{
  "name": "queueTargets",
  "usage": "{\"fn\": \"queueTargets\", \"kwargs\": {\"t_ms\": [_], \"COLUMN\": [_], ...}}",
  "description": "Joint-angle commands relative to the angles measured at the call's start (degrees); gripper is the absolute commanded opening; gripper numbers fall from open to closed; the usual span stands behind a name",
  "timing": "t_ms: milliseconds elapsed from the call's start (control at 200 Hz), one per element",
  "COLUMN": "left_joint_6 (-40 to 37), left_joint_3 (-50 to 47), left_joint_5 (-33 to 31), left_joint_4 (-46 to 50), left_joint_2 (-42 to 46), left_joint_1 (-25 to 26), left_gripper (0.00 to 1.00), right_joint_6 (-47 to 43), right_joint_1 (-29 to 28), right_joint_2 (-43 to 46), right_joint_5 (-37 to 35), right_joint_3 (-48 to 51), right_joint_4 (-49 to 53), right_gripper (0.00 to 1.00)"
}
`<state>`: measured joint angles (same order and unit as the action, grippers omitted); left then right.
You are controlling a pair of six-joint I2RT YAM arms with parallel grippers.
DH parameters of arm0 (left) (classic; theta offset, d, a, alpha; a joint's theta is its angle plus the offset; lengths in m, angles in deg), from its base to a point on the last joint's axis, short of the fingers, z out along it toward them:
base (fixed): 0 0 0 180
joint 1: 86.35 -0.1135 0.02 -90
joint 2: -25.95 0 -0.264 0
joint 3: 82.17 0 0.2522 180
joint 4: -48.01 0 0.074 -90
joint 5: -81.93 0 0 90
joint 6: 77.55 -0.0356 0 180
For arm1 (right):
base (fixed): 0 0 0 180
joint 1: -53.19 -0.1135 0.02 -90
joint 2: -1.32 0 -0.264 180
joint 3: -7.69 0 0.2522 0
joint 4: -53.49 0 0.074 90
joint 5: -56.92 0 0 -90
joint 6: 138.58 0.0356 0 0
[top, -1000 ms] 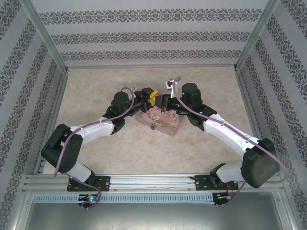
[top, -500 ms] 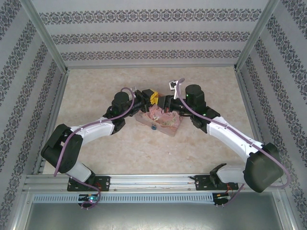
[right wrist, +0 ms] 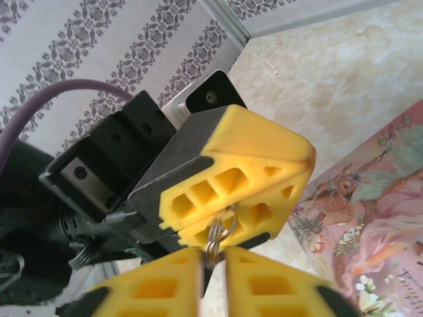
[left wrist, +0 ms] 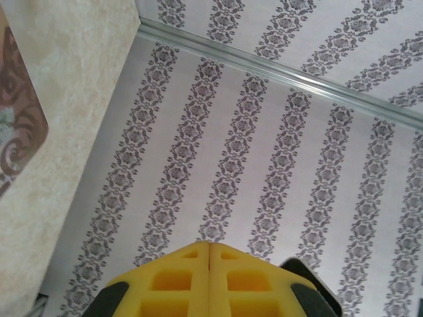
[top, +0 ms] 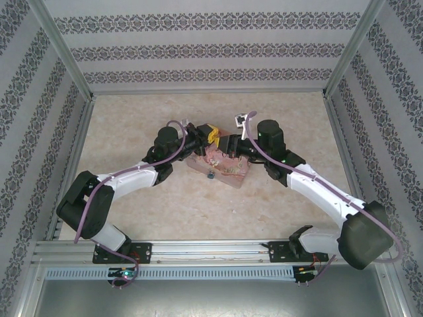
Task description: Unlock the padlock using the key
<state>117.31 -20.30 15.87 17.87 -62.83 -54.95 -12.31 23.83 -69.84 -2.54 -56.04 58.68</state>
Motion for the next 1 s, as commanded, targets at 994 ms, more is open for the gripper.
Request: {"fn": "queueTargets", "kwargs": {"t_ms": [994], "left_joint_6": [-50.9], "left_joint_3": [11.6], "left_joint_5": [11.5], "left_joint_4": [18.2], "left_joint_2": [14.1], "left_joint_1": [-3.3], "left_gripper": [0.00], "right_joint_6": [16.5], "right_joint_1": [-1.3], "right_joint_2": [-1.8], "right_joint_5": [13.2], "right_joint_3": [-3.0], "right_joint_4": [-27.4], "right_gripper": [0.63]}}
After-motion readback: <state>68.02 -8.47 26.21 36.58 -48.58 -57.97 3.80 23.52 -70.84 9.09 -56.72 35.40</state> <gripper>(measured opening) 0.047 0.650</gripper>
